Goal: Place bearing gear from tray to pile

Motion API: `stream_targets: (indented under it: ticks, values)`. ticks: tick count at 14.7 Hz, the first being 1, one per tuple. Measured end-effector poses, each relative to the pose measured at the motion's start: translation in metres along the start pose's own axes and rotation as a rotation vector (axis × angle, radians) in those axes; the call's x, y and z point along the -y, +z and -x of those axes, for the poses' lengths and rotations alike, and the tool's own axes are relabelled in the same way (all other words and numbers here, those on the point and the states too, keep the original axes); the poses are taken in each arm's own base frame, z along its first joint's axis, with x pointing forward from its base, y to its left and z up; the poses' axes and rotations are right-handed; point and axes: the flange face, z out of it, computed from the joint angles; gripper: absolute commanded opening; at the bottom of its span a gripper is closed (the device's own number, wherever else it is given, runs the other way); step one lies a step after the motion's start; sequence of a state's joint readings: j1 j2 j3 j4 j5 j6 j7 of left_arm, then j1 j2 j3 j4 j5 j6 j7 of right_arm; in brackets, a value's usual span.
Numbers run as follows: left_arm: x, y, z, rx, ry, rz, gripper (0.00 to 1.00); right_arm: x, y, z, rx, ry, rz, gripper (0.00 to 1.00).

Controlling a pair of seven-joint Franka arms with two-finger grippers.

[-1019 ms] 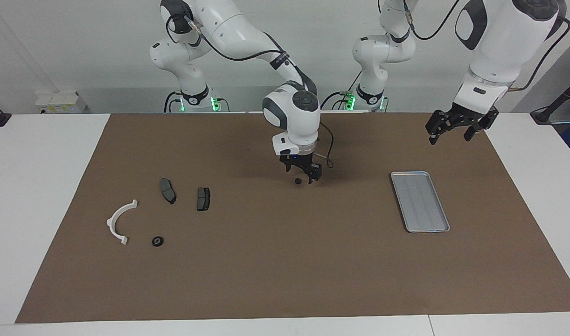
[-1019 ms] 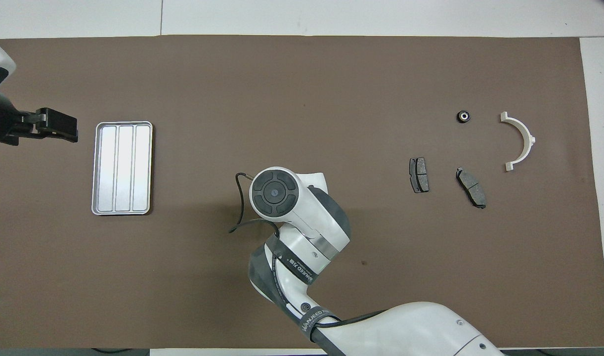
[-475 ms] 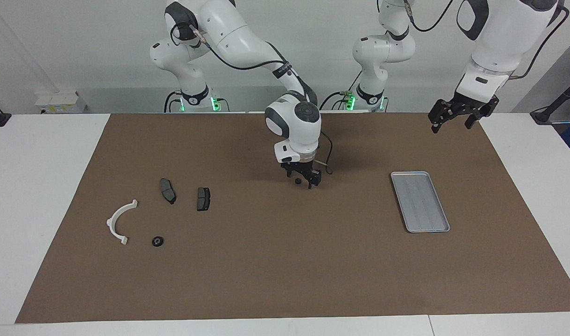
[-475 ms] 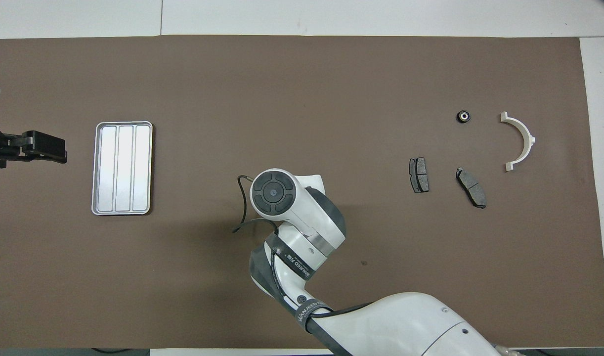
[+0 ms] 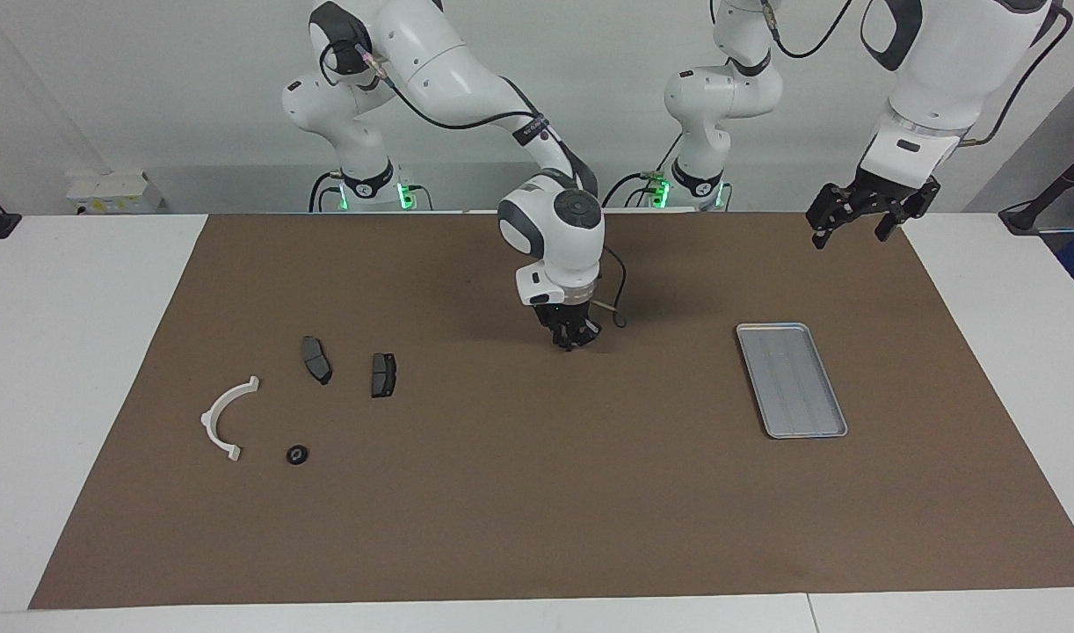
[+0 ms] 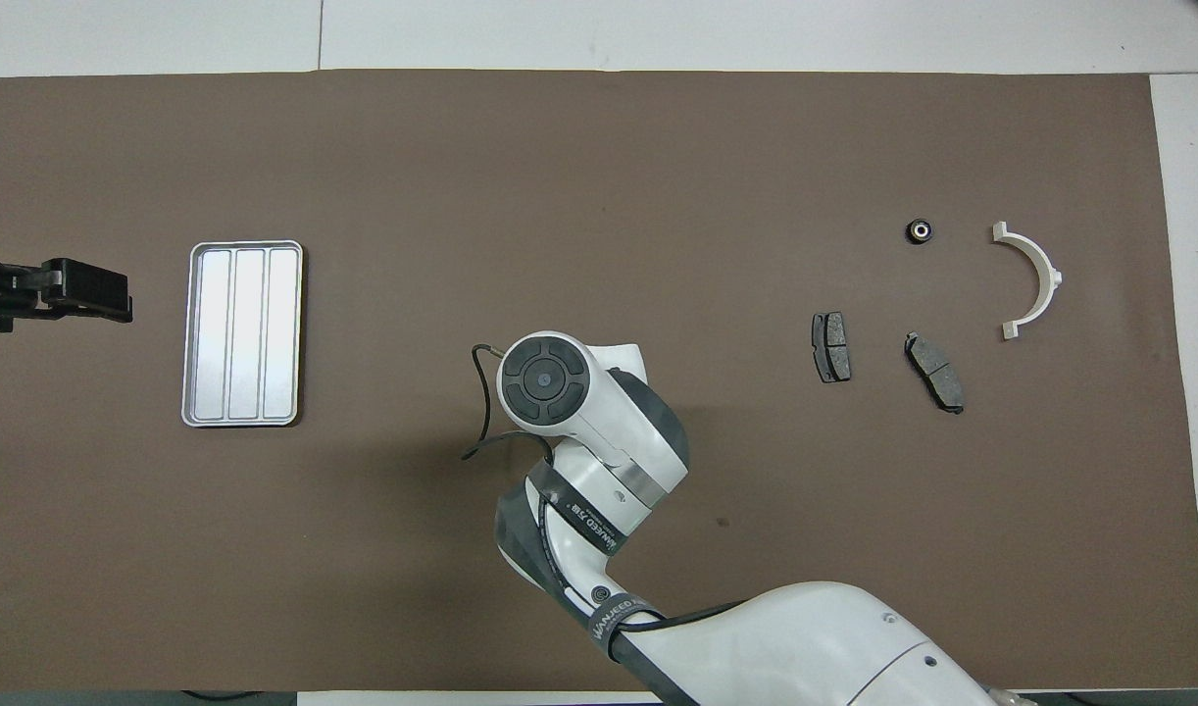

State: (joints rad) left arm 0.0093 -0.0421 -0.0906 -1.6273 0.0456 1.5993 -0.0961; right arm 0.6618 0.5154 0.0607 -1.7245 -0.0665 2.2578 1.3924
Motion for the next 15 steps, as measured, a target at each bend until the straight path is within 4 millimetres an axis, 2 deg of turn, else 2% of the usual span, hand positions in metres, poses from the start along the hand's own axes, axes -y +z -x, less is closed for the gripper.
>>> stream_targets:
  ticks: [4,6,7,9,11,12,13,15]
  values:
    - [-0.003,-0.003,0.002,-0.001,0.004,0.012,1.0,0.0,0.0,-0.003,-0.001,0.003,0.003,0.0]
    - [-0.003,-0.004,0.003,0.001,0.004,0.012,1.0,0.0,-0.011,-0.016,-0.002,-0.003,0.039,0.0]
    - [-0.003,-0.005,0.004,0.003,0.004,0.013,1.0,0.0,-0.024,-0.031,0.001,-0.022,0.063,0.0]
    - [-0.002,-0.004,0.005,0.01,0.003,0.012,1.0,-0.012,-0.065,-0.086,0.015,-0.112,0.097,0.0]
    - [-0.003,-0.004,0.005,0.011,0.004,0.012,1.0,-0.046,-0.105,-0.16,0.028,-0.246,0.099,0.0]
    - [-0.003,-0.004,0.005,0.012,0.004,0.012,1.0,-0.069,-0.118,-0.196,0.033,-0.314,0.094,0.0]
    - [-0.003,-0.004,0.006,0.014,0.004,0.012,1.0,-0.092,-0.124,-0.229,0.037,-0.384,0.088,0.0]
    - [-0.003,-0.004,0.006,0.015,0.004,0.012,1.0,-0.129,-0.116,-0.279,0.044,-0.491,0.079,0.0]
